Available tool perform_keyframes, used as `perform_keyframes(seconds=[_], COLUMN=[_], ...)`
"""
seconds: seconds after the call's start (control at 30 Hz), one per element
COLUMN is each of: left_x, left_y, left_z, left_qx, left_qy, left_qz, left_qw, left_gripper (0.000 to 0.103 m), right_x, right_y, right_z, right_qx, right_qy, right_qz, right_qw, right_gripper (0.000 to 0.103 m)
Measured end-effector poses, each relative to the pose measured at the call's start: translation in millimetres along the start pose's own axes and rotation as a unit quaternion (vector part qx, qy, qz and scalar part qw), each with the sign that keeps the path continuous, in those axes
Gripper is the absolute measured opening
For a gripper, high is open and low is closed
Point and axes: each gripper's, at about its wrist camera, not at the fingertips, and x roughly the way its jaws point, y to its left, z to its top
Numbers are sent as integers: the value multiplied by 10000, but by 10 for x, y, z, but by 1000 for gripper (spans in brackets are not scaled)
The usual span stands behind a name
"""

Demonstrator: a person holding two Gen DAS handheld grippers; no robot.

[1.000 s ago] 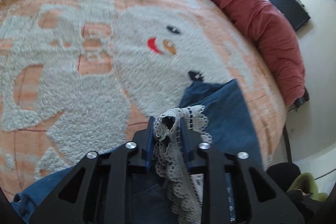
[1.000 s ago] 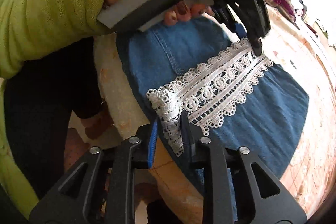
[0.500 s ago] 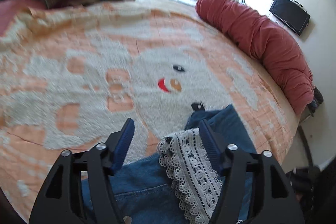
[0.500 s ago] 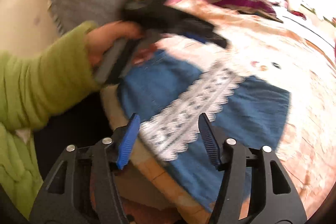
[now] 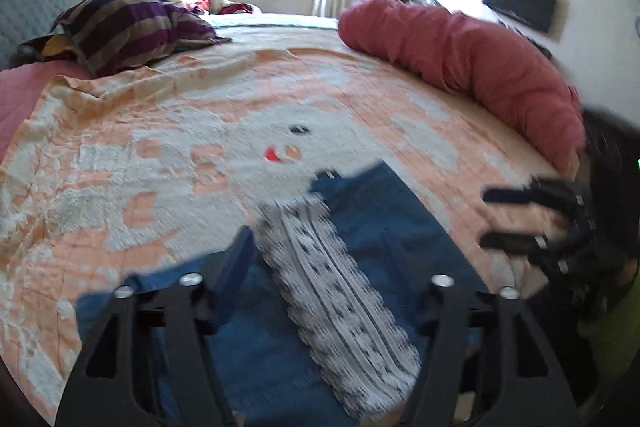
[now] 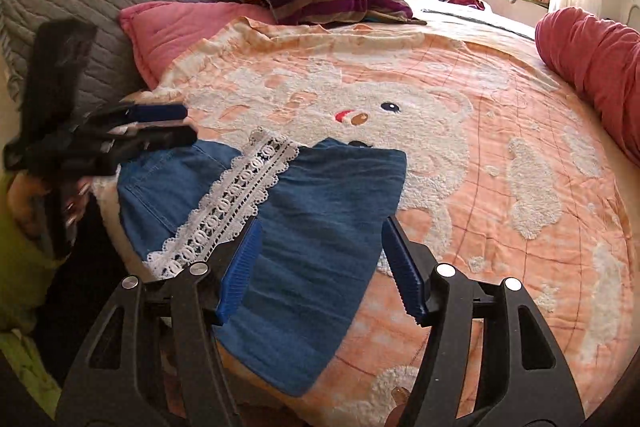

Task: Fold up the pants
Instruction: 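Lower the folded leg onto the pants and open both grippers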

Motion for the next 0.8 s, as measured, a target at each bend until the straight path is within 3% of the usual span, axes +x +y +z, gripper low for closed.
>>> perform_keyframes(seconds=[0.1, 0.27, 0.37, 0.5, 0.7, 0.8], left_x=[78, 362, 365, 364, 311, 228], left_y=[-147, -306, -318, -272, -275, -287], left_z=[-225, -624, -706, -730, -693, -660], left_qx=[98, 330, 403, 286, 150, 47], left_qy=[330, 1125, 1159, 1166, 1088, 969], left_qz=[-179, -87, 45, 4, -15, -21], left_qw=[9992, 9931, 9924, 9928, 9939, 9953], left_gripper=[45, 43, 43, 45, 46, 57], right_x=[74, 320, 502, 763, 661, 485], right_y=[-11, 100, 194, 119, 39, -79], right_z=[-20, -77, -95, -186, -164, -112], right_qx=[-9, -267, -445, -316, 46, 493], right_qy=[162, 641, 907, 1477, 1266, 853], right_qz=[84, 216, 284, -6, 268, 589], right_qw=[9998, 9974, 9945, 9885, 9916, 9934], right_gripper=[53, 47, 47, 45, 50, 59])
